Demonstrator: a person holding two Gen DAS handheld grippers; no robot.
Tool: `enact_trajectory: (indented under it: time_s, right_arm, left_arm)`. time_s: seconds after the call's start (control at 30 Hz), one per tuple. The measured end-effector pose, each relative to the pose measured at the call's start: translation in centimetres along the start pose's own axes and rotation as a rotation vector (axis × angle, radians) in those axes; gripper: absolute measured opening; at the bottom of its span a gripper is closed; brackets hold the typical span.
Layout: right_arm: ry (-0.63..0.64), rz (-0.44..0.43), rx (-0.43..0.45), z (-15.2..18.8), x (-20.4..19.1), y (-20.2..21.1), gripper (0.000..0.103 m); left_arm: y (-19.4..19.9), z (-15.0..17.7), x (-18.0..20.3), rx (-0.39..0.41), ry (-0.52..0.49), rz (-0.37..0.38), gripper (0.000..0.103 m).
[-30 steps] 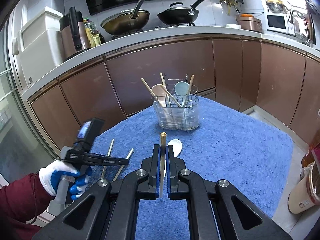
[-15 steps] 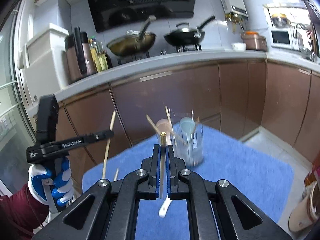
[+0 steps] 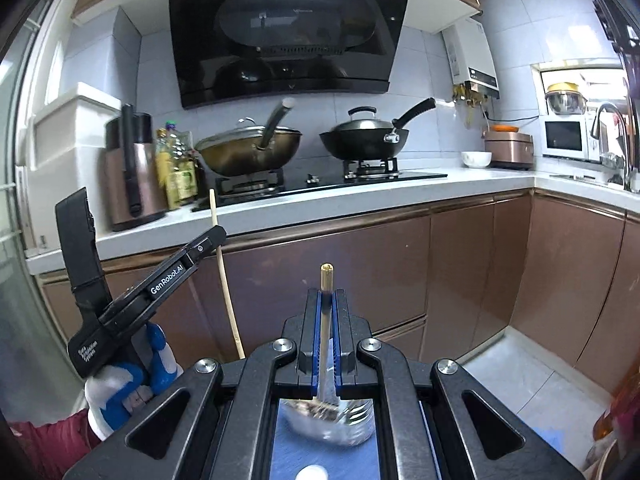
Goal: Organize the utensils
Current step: 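Lower the chopstick into the holder and open the left tool while the right tool releases its chopstick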
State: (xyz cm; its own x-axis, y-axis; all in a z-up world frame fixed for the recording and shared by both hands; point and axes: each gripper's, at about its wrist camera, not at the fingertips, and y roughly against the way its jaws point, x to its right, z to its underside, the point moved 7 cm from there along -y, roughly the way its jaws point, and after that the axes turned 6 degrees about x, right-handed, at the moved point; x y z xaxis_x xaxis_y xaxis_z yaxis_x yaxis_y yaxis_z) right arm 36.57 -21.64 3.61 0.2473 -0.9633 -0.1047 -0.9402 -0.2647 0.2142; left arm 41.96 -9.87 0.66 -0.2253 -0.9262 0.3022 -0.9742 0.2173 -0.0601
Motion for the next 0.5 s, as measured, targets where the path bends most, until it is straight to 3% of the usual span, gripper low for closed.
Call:
enact_trajectory:
  time_s: [0.3,0.5]
  right_arm:
    - [0.007,0.051,-0.065,3.7,2.3,-6.4,0.005]
    - [-0.017,0.045,-0.132,7.5,2.8,-8.2,0.006]
  left_arm:
    - [-5.5,6.9,-0.7,-0.064,-0.016,-0.057,0.004]
    - [-6.1,10.6,-1.5,-0.081,-0.043,-0.068,0.006]
